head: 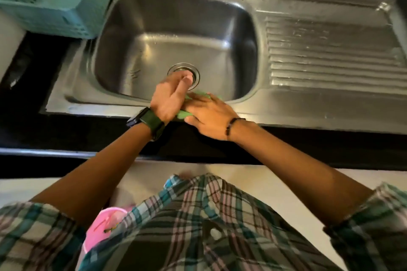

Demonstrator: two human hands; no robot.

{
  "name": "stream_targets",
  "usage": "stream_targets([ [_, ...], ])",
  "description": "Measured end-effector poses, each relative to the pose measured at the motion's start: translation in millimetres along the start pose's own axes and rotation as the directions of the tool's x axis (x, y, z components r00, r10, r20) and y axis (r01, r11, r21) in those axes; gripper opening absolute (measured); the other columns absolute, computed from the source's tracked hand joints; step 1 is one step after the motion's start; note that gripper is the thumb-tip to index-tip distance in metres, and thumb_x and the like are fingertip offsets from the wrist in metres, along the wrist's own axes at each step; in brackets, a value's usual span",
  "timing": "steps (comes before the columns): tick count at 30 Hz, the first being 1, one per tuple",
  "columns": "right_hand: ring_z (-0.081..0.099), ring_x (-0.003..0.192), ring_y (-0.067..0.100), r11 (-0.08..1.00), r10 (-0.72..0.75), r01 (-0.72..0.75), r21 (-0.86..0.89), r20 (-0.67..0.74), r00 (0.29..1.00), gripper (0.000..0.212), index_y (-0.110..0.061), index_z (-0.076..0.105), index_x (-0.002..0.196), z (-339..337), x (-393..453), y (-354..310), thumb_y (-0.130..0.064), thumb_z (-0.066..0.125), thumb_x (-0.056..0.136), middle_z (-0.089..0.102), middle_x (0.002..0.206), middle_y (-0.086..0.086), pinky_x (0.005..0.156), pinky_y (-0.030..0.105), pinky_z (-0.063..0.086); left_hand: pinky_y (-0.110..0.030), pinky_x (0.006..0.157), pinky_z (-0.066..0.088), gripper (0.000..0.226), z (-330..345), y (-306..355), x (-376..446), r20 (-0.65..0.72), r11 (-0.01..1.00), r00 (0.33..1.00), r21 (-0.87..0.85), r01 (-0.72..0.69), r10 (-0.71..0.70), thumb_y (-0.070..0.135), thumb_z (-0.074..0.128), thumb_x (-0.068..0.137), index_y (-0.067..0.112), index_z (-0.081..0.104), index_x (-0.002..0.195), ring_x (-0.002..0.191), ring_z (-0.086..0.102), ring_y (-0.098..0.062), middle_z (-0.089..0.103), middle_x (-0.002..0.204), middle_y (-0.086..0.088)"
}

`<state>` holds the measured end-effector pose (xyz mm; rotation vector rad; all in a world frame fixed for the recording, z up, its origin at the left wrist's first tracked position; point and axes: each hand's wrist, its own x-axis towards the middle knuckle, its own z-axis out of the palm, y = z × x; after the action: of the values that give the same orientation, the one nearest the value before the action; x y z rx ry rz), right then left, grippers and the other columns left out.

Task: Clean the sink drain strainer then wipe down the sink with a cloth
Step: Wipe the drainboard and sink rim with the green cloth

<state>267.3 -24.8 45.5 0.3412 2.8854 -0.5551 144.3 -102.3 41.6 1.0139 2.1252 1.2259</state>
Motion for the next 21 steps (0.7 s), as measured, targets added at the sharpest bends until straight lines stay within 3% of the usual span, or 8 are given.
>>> stream_targets([
  [3,0.004,0.144,0.012,0.989,0.142,-0.142,-0.034,-0.012,0.99,0.047,-0.039,0.02,0.142,-10.9,-65.3,64.5,-0.034,0.033,0.097,0.02,0.153,-0.014,0.117,0.043,0.002,-0.024,0.082,0.037,0.037,5.6,4.0,-0.2,0.08,0.995,0.996,0.094,-0.043,0.035,0.041,0.037,0.091,0.018,0.061,0.108,0.094,0.054,-0.013,0.064,0.107,-0.006],
  [6,-0.004,0.143,0.01,0.911,0.413,-0.413,0.014,0.0,0.911,0.049,-0.044,0.006,0.136,-30.1,-128.9,126.7,-0.033,0.033,0.097,0.011,0.155,-0.012,0.116,0.041,-0.003,-0.019,0.08,0.034,0.035,18.7,13.5,6.3,0.093,0.994,0.995,0.095,-0.05,0.041,0.036,0.038,0.095,0.013,0.06,0.111,0.095,0.053,-0.014,0.063,0.11,-0.009],
  [8,-0.006,0.144,0.011,0.838,0.541,-0.538,0.092,-0.011,0.841,0.05,-0.043,0.007,0.137,-33.1,-141.6,137.0,-0.03,0.034,0.097,0.007,0.156,-0.011,0.116,0.044,-0.003,-0.014,0.077,0.029,0.035,42.4,29.0,9.1,0.169,0.99,0.983,0.11,-0.086,0.066,0.03,0.037,0.097,0.01,0.058,0.115,0.104,0.053,-0.018,0.06,0.117,-0.01],
  [10,-0.007,0.144,0.013,0.783,0.618,-0.61,0.124,-0.039,0.785,0.05,-0.039,0.016,0.142,-28.6,-134.3,125.2,-0.029,0.036,0.097,0.007,0.156,-0.013,0.116,0.047,-0.004,-0.017,0.085,0.029,0.035,68.9,42.0,8.8,0.258,0.986,0.962,0.111,-0.123,0.091,0.027,0.035,0.098,0.008,0.055,0.12,0.115,0.051,-0.024,0.056,0.125,-0.013],
  [12,-0.006,0.145,0.015,0.761,0.649,-0.644,0.08,-0.066,0.758,0.05,-0.038,0.018,0.142,-20.6,-124.2,105.8,-0.031,0.036,0.096,0.006,0.155,-0.015,0.116,0.049,-0.003,-0.024,0.1,0.027,0.038,91.0,50.2,6.1,0.308,0.982,0.947,0.129,-0.14,0.095,0.029,0.035,0.098,0.009,0.048,0.127,0.125,0.044,-0.026,0.05,0.133,-0.014],
  [14,-0.006,0.145,0.016,0.784,0.62,-0.62,0.026,-0.082,0.78,0.051,-0.04,0.016,0.143,-12.8,-112.8,87.0,-0.035,0.035,0.096,0.006,0.155,-0.017,0.115,0.05,-0.004,-0.029,0.11,0.022,0.042,105.0,53.5,5.1,0.313,0.973,0.942,0.155,-0.172,0.117,0.03,0.036,0.097,0.009,0.043,0.132,0.135,0.033,-0.027,0.044,0.14,-0.016],
  [19,-0.011,0.144,0.014,0.859,0.512,-0.512,0.017,-0.025,0.859,0.051,-0.042,0.005,0.143,-12.0,-95.0,81.9,-0.04,0.026,0.097,0.0,0.154,-0.02,0.115,0.048,-0.004,-0.035,0.114,0.019,0.05,114.9,47.9,10.9,0.309,0.965,0.942,0.178,-0.193,0.131,0.039,0.032,0.096,0.011,0.037,0.136,0.14,0.026,-0.026,0.038,0.145,-0.015],
  [21,-0.013,0.143,0.01,0.857,0.515,-0.515,0.005,0.029,0.857,0.049,-0.045,0.0,0.141,-21.2,-98.5,100.1,-0.043,0.021,0.097,-0.003,0.153,-0.022,0.115,0.045,-0.004,-0.034,0.114,0.019,0.05,113.6,44.7,11.2,0.327,0.969,0.936,0.158,-0.193,0.133,0.041,0.031,0.096,0.012,0.037,0.137,0.14,0.026,-0.025,0.037,0.146,-0.014],
])
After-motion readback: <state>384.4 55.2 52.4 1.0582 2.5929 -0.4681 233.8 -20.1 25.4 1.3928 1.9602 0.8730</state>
